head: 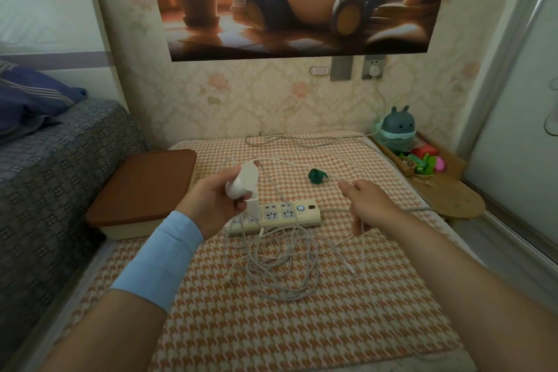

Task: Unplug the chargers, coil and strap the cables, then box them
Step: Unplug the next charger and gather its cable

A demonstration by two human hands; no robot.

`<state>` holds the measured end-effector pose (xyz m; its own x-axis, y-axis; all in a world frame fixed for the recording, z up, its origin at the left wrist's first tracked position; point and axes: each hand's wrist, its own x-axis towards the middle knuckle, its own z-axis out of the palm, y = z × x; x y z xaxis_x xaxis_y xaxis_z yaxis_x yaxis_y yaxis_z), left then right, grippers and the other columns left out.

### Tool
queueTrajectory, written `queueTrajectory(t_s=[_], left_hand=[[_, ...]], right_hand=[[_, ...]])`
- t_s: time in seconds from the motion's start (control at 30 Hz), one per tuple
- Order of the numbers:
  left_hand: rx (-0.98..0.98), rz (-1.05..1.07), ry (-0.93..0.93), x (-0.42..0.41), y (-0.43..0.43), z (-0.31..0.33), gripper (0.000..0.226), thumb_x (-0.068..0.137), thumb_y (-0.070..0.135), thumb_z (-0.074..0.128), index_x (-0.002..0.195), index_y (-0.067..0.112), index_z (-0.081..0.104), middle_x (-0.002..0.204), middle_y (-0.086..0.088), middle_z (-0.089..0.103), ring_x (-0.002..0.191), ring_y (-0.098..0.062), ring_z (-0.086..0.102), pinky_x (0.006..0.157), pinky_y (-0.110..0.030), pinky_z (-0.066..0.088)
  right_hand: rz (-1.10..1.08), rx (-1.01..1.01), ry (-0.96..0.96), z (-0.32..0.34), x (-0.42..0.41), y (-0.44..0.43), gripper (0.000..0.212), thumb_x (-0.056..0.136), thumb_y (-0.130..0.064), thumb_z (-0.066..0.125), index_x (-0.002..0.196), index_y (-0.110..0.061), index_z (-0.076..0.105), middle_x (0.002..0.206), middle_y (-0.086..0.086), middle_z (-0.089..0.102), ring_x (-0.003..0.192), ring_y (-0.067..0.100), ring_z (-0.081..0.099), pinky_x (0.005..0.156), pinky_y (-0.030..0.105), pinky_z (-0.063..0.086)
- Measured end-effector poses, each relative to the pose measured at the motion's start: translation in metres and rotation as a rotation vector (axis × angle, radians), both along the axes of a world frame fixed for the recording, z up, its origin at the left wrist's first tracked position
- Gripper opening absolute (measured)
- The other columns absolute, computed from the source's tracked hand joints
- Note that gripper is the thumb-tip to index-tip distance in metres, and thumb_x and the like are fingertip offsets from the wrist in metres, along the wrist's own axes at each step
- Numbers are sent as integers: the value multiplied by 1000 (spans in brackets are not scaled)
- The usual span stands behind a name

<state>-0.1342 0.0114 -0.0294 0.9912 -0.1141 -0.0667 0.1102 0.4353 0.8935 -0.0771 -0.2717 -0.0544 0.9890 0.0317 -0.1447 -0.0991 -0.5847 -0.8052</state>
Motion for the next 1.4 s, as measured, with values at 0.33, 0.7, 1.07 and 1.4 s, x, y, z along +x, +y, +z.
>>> queueTrajectory(t_s=[0.33,0.7,1.07,1.4], left_hand=[[685,-200,-22,-10,-36,-8,20,85,2,72,100,11,62,99,-12,65,93,-29,69,81,-44,60],[810,-314,87,-8,-70,-17,15,85,8,63,90,17,52,94,-7,58,89,-22,58,75,-32,50],[726,-286,137,-1,-87,-35,19,97,19,60,109,5,66,111,-13,70,105,-25,68,86,-41,59],[1029,-120,30,-9,-81,-10,36,85,40,73,109,13,70,94,-3,75,78,-16,74,72,-33,62]], right_hand=[[103,397,-265,57,-19,20,25,106,-18,48,115,-30,68,87,7,67,65,17,65,48,28,52],[327,183,-164,34,-23,45,33,107,-13,42,124,-26,67,107,0,70,82,13,64,63,25,52],[426,47,136,8,-24,46,32,107,-27,42,80,-13,51,77,6,51,66,18,48,61,31,42],[391,-63,-4,5,-24,35,39,110,-40,32,115,-24,68,89,2,74,77,17,67,61,28,46]])
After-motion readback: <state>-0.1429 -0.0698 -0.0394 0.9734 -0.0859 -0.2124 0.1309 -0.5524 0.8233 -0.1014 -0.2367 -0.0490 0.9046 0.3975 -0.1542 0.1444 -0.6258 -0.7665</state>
